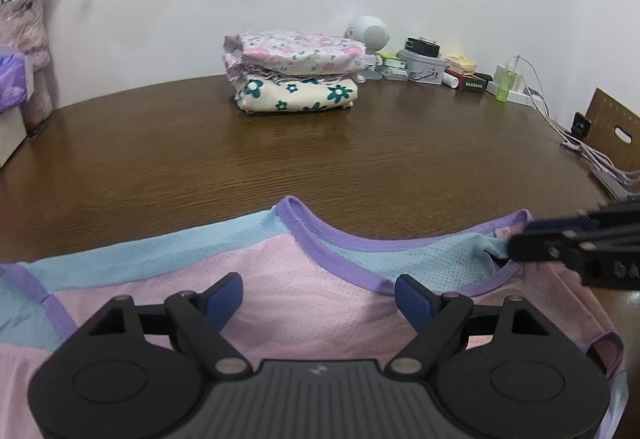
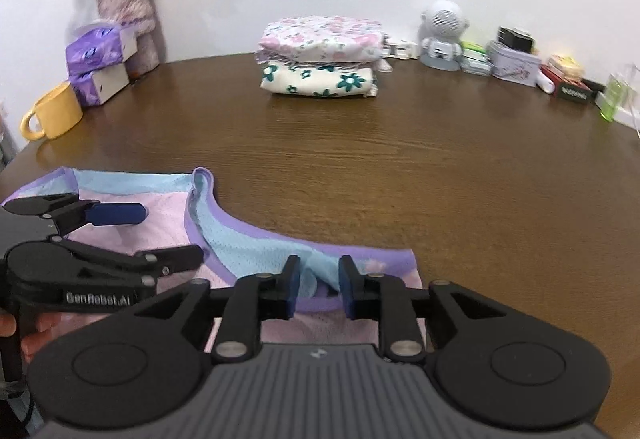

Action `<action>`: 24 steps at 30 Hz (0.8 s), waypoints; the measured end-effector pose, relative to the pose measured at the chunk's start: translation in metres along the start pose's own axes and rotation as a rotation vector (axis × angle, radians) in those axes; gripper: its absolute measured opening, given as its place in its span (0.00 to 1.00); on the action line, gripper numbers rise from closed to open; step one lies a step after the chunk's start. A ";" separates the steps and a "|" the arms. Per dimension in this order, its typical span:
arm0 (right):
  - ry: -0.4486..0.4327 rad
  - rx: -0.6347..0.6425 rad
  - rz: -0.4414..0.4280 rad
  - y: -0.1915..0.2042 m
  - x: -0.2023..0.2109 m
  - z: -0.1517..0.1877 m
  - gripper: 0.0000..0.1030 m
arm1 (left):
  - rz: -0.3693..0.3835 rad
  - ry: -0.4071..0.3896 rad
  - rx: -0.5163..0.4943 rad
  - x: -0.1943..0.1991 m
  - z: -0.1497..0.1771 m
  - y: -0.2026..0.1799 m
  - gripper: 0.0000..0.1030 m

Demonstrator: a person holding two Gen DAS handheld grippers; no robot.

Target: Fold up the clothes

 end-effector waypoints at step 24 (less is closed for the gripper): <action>0.048 -0.003 -0.181 0.058 0.063 0.084 0.25 | -0.155 0.009 0.072 0.159 0.114 0.089 0.78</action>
Point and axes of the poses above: each gripper's, at about its wrist camera, not at the fingertips, and x roughly against the way its jaws point, y to its left, z to its underside, the point moved 1 cm from there along -x, roughly the way its jaws point, and after that the axes turned 9 degrees about -x, right-handed, at the moved point
